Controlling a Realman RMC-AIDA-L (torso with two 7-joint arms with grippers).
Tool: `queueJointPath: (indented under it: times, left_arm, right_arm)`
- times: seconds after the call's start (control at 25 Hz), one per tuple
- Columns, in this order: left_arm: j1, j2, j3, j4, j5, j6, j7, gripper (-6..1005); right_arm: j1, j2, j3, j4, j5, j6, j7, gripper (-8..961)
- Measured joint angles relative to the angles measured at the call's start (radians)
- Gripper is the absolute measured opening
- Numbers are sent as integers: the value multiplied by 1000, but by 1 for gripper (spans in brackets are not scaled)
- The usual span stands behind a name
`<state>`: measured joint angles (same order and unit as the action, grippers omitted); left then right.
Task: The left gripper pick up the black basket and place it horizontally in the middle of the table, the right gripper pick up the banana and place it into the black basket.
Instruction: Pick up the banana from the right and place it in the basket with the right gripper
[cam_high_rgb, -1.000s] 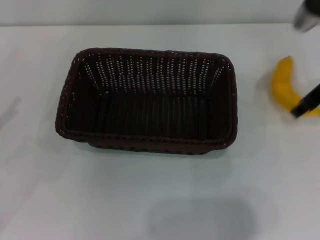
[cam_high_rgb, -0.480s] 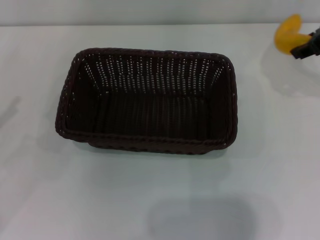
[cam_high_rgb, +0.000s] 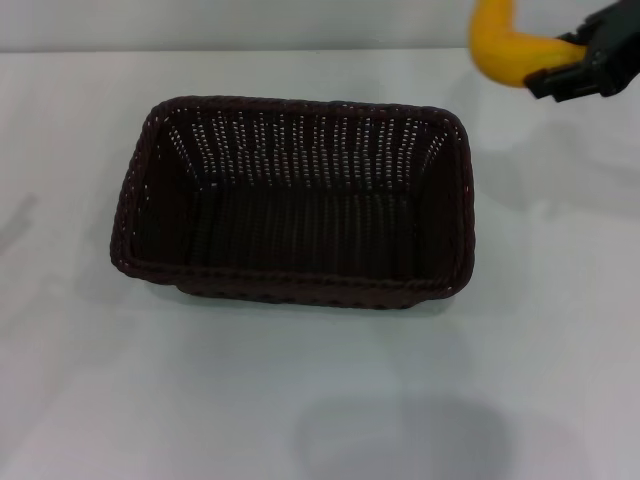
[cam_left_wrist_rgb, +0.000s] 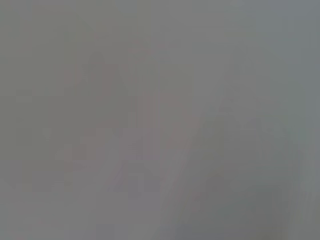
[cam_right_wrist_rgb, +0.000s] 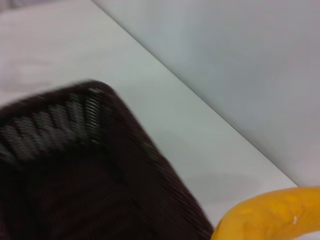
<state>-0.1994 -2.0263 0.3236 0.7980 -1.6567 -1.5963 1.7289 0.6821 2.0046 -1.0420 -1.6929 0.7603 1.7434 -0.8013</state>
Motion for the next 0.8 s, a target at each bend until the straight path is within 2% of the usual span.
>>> queueJointPath:
  times: [0.12, 0.36, 0.56, 0.8]
  left_arm:
    - [0, -4, 0, 0, -7, 0, 0, 890]
    - [-5, -11, 0, 0, -8, -4, 0, 890]
    - [-5, -14, 0, 0, -9, -11, 2, 891]
    - [1, -22, 0, 0, -9, -12, 8, 892]
  right_arm:
    - [-26, -1, -6, -31, 123, 29, -40, 437]
    - [-27, 4, -118, 77, 304, 32, -171, 437]
    - [30, 7, -228, 215, 376, 6, -240, 438]
    - [113, 11, -257, 400, 386, -58, -266, 444]
